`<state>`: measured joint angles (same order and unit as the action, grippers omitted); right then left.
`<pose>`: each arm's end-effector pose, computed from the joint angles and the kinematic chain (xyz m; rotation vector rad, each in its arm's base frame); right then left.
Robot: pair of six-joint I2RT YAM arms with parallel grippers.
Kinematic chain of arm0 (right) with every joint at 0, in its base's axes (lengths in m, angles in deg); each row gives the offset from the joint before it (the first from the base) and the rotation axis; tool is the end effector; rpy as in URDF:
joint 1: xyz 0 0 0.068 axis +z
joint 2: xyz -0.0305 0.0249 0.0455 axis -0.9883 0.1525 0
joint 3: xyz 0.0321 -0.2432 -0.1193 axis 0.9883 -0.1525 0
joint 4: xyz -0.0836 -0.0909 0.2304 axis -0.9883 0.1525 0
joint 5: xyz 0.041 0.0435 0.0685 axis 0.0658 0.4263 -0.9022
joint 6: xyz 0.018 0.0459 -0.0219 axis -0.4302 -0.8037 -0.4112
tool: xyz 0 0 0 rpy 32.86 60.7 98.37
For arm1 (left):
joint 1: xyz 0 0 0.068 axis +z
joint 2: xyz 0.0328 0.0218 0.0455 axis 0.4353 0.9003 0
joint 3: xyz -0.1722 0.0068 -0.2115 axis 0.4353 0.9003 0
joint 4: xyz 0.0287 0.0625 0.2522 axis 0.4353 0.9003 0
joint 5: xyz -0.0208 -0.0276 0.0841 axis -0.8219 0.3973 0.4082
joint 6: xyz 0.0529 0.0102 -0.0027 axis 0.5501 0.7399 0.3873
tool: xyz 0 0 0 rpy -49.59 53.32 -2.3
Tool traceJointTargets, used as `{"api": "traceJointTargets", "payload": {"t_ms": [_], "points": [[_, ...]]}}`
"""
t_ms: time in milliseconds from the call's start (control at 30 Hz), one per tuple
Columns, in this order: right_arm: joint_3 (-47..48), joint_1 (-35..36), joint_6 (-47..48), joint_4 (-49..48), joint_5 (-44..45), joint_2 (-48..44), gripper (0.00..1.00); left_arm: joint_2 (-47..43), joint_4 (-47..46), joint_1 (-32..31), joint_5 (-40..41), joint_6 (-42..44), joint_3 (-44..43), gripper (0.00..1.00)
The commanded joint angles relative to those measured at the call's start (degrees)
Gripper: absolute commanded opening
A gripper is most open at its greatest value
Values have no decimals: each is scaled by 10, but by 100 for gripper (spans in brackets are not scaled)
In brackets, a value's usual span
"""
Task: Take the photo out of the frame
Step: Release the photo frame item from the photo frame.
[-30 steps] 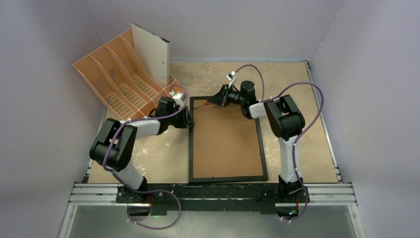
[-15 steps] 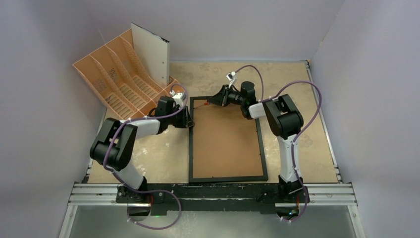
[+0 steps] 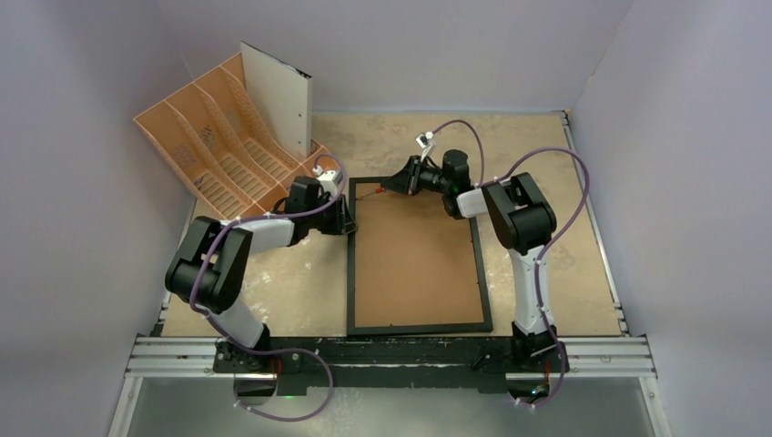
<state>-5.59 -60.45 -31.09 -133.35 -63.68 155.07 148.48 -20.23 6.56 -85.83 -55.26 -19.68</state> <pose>0.4163 0.1854 0.1345 -0.4015 1.7527 1.4233 0.2982 -0.1177 0.1467 0.1539 2.3781 -0.7706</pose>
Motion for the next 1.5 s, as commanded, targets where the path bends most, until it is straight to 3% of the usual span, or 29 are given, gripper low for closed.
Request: {"api": "traceJointTargets", "payload": {"t_ms": [0,533,933,1467], "points": [[7,19,-2,15,-16,25,0,20,23,1,2,40,-4,24],[4,39,-7,27,6,19,0,19,24,1,0,44,-4,21],[55,82,139,250,96,-66,0,17,17,1,-3,39,0,20],[133,119,176,356,158,-71,0,12,14,1,-4,35,2,19]]}}
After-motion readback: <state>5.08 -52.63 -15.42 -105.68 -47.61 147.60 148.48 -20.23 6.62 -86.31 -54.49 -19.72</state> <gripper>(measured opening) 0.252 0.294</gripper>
